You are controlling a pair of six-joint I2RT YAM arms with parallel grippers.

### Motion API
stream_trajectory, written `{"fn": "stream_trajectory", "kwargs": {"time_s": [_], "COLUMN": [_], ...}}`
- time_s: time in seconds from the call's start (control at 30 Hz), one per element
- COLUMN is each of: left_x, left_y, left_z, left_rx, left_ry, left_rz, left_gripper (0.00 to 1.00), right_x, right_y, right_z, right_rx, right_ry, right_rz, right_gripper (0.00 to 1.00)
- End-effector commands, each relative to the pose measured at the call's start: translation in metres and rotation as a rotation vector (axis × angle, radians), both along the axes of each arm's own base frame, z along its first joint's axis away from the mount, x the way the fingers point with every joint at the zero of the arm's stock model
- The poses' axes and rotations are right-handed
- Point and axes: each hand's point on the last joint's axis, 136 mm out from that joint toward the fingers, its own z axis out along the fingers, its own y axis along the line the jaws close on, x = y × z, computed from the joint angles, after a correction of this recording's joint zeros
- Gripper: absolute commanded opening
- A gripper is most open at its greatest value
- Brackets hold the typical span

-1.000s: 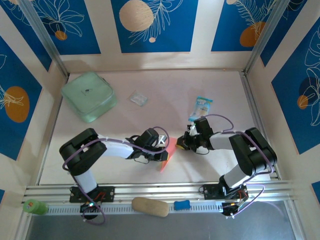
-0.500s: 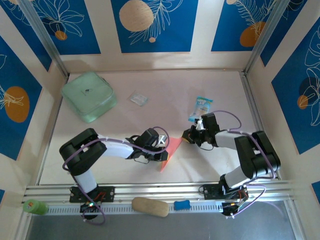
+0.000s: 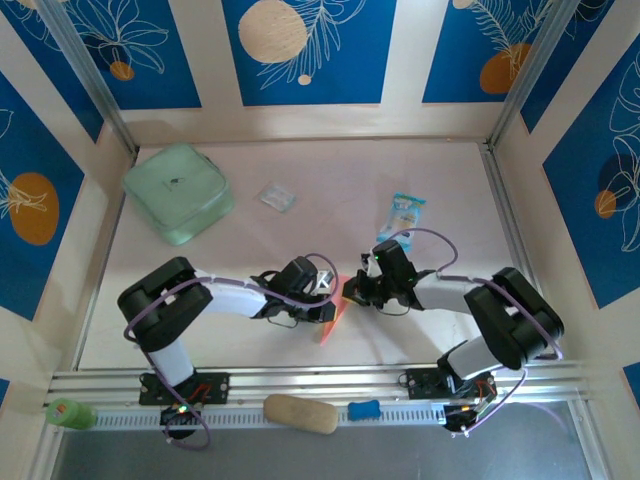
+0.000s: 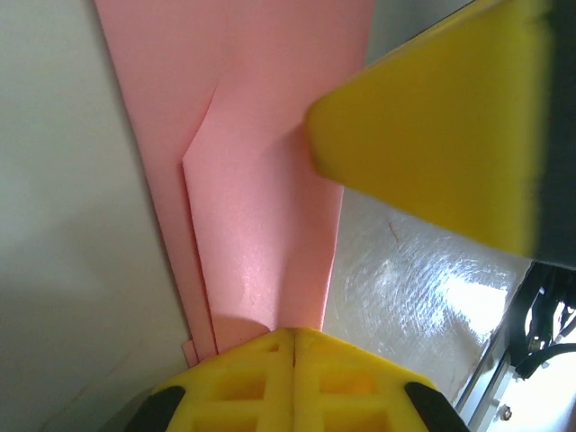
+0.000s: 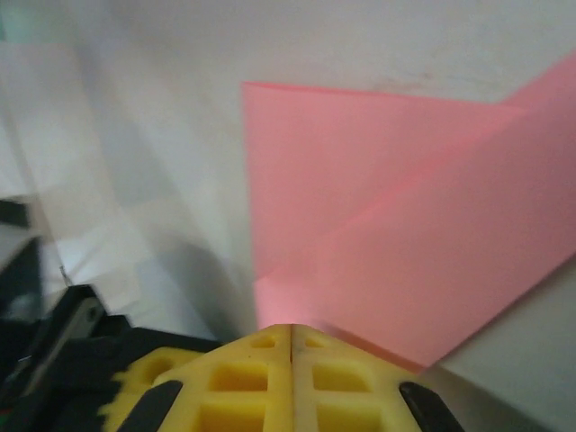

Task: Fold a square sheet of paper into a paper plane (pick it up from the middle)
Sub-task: Perform the fifth fold on the wing at the bottom-center of the table.

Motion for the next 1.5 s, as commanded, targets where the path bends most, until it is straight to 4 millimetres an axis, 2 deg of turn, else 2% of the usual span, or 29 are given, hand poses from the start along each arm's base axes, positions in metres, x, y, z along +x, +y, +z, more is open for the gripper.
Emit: {"fn": "stream_trajectory", "kwargs": {"time_s": [0.0, 0.17, 0.3, 0.47, 0.67, 0.77, 0.9, 1.07, 1.2, 1.47], "left_x": [-0.021, -0.024, -0.026, -0.035, -0.045, -0.047, -0.055, -0.056, -0.054, -0.052], "left_y": [0.037, 0.032, 0.028, 0.021, 0.022, 0.032, 0.046, 0.053, 0.056, 0.060], "left_z": [-0.036, -0.019, -0.003, 0.007, 0.002, -0.008, -0.027, -0.034, -0.035, -0.033], "left_rx": [0.176, 0.143, 0.154, 0.119, 0.093, 0.129, 0.171, 0.203, 0.220, 0.240], "left_ry": [0.082, 0.064, 0.027, 0.027, 0.048, 0.058, 0.098, 0.104, 0.096, 0.080], "left_rz": [0.011, -0.019, -0.054, -0.079, -0.077, -0.059, -0.028, -0.017, -0.009, 0.010], "left_gripper": [0.00, 0.00, 0.00, 0.01, 0.02, 0.00, 0.00, 0.00, 0.00, 0.00], "right_x": [-0.007, -0.014, -0.013, -0.012, -0.011, -0.010, -0.003, -0.006, -0.023, -0.057], "right_y": [-0.005, -0.015, -0.017, -0.017, -0.015, -0.013, -0.002, 0.015, 0.026, 0.032], "right_z": [-0.021, -0.038, -0.039, -0.037, -0.035, -0.032, -0.011, 0.012, 0.007, -0.018], "right_rx": [-0.035, -0.064, -0.078, -0.077, -0.070, -0.057, -0.013, 0.021, 0.019, -0.011], "right_ry": [0.052, 0.094, 0.101, 0.096, 0.092, 0.088, 0.052, 0.002, 0.017, 0.060], "right_rz": [-0.022, -0.067, -0.079, -0.084, -0.080, -0.073, -0.035, 0.034, 0.078, 0.115], "right_gripper": [0.02, 0.01, 0.01, 0.01, 0.01, 0.01, 0.02, 0.03, 0.03, 0.03]}}
